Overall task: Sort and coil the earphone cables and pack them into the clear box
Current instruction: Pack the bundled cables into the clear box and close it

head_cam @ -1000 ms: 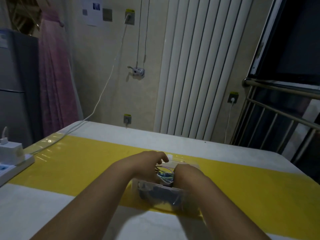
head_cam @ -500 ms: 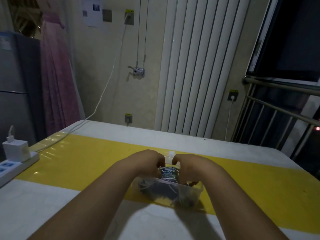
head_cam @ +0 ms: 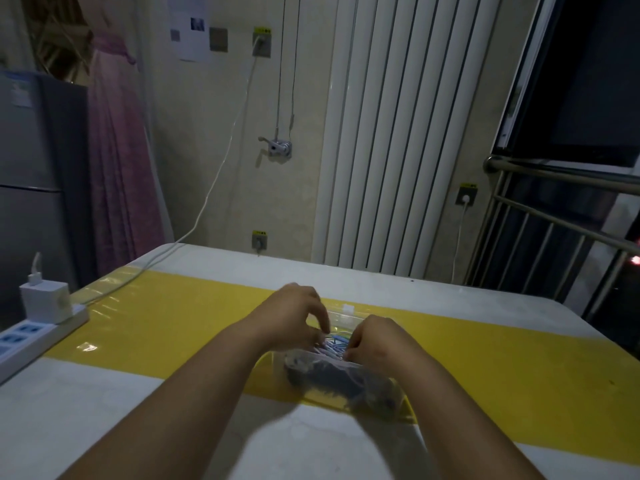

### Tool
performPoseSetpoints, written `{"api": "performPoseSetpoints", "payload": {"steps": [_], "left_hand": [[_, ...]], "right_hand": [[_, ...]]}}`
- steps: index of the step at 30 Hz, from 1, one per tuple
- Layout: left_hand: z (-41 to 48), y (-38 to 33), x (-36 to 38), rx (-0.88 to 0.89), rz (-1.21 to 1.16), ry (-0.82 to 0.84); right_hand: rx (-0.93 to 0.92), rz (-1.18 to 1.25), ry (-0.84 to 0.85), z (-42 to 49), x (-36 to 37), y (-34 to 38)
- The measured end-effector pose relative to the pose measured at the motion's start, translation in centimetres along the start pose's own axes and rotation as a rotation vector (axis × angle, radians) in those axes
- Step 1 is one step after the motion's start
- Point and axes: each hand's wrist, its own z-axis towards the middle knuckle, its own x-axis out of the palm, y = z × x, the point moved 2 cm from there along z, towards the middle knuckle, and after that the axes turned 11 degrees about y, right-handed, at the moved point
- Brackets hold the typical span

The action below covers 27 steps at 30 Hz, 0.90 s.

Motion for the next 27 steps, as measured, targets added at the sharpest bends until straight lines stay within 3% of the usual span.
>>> {"api": "performPoseSetpoints", "payload": {"steps": [4, 10, 12, 16, 20, 27], "left_hand": [[0.3, -0.2, 0.5, -0.119, 0.208, 0.085], [0.8, -0.4, 0.7, -0.156, 0.323, 0.155], [0.7, -0.3, 0.6, -0.155, 0.301, 0.141], [0.4, -0.5, 0.4, -0.151, -0.013, 0.100], [-0.3, -0.4, 0.0, -0.109, -0.164, 0.006], [0.1, -0.1, 0.4, -0.169, 0.025, 0.246]], "right_hand": [[0.024, 0.024, -0.059, 0.4, 0.4, -0.1], [-0.061, 0.105, -0.323, -0.5, 0.7, -0.6], [-0.069, 0.132, -0.275, -0.6, 0.8, -0.6], [-0.081, 0.109, -0.175, -0.5, 0.8, -0.6], [-0.068, 0.062, -0.133, -0.4, 0.7, -0.5], [-0.079, 0.033, -0.065, 0.2, 0.9, -0.4]]}}
